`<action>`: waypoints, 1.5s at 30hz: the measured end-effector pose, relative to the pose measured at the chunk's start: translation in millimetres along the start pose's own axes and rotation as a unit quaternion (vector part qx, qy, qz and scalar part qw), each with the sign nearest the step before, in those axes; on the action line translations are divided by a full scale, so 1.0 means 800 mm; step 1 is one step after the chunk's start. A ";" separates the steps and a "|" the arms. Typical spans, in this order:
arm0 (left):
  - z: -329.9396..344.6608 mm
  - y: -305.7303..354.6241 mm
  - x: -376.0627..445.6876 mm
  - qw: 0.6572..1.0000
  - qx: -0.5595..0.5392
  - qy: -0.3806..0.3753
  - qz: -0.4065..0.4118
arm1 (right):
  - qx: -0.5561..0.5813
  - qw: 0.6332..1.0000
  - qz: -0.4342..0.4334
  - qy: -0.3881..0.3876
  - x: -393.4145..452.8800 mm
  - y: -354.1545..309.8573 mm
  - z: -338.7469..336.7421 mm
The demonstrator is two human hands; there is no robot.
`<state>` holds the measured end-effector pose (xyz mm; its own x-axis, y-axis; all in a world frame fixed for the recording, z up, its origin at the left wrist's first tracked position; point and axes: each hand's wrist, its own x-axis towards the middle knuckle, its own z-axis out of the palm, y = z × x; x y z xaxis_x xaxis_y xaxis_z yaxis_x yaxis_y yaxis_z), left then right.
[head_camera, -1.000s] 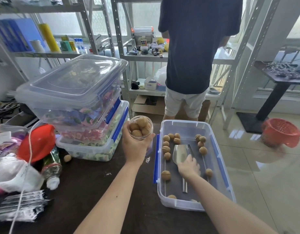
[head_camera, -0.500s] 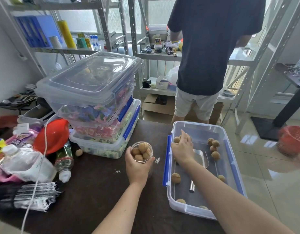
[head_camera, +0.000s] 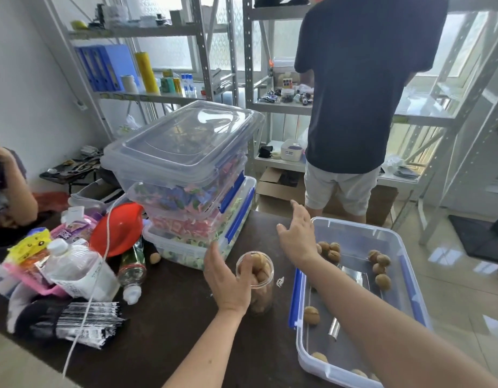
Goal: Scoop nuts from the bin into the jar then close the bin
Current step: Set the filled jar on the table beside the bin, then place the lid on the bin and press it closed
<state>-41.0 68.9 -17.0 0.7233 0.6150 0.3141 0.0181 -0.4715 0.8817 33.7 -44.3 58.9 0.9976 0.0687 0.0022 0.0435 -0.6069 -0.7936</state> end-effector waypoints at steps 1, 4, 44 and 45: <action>-0.006 0.008 0.015 0.999 0.010 0.035 0.036 | 0.007 1.000 -0.010 -0.001 0.004 -0.012 0.001; -0.032 0.043 0.069 0.987 0.009 0.109 0.116 | 0.041 0.998 -0.040 -0.006 0.017 -0.051 0.006; -0.064 0.206 0.226 0.993 0.112 0.020 -0.035 | 0.654 0.743 -0.018 -0.141 0.042 -0.063 -0.108; -0.055 0.210 0.220 0.994 0.103 -0.014 -0.028 | 0.649 0.752 -0.009 -0.116 0.035 -0.049 -0.122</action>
<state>58.8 126.1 202.1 0.7360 0.6273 0.2545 0.1980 -0.5591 0.8051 65.2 -95.7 149.5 0.9546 0.2961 0.0329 -0.1827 0.6691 -0.7204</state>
